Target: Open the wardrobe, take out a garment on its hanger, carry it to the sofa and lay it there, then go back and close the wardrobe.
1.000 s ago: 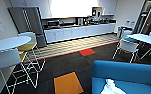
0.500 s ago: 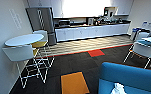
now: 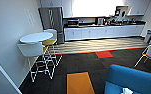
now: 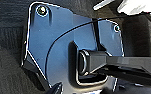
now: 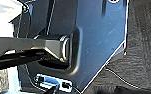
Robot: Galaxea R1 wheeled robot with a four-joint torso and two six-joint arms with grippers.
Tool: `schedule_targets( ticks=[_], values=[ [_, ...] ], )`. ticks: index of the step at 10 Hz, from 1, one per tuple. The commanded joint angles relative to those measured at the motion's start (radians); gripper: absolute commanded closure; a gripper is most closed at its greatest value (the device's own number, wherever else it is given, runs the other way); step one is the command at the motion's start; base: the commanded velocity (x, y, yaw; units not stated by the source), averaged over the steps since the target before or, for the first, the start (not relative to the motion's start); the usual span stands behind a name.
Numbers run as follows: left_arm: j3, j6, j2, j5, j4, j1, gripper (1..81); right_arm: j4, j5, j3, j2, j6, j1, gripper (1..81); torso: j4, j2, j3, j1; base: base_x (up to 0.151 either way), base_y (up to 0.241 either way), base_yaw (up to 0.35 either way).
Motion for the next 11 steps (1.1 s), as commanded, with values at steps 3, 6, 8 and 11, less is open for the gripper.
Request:
schedule_targets(
  ticks=[3,6,8,11],
  values=[
    [-0.028,-0.001,0.004,0.029,0.012,-0.029,1.0,-0.005,-0.047,-0.052,0.024,0.001,0.019,1.0,0.000,0.000,0.000,0.000,0.000,0.000,0.262],
    [-0.059,-0.001,0.026,0.029,0.016,-0.028,1.0,-0.008,-0.047,-0.054,0.028,0.000,0.020,1.0,0.000,0.000,0.000,0.000,0.000,0.000,0.262],
    [-0.059,0.001,0.029,0.029,0.017,-0.028,1.0,-0.009,-0.047,-0.069,0.039,0.000,0.020,1.0,0.000,0.000,0.000,0.000,0.000,0.000,0.262],
    [-0.059,0.001,0.029,0.029,0.016,-0.028,1.0,-0.009,-0.050,-0.099,0.057,0.000,0.023,1.0,0.000,0.000,0.000,0.000,0.000,0.000,0.275]
  ],
)
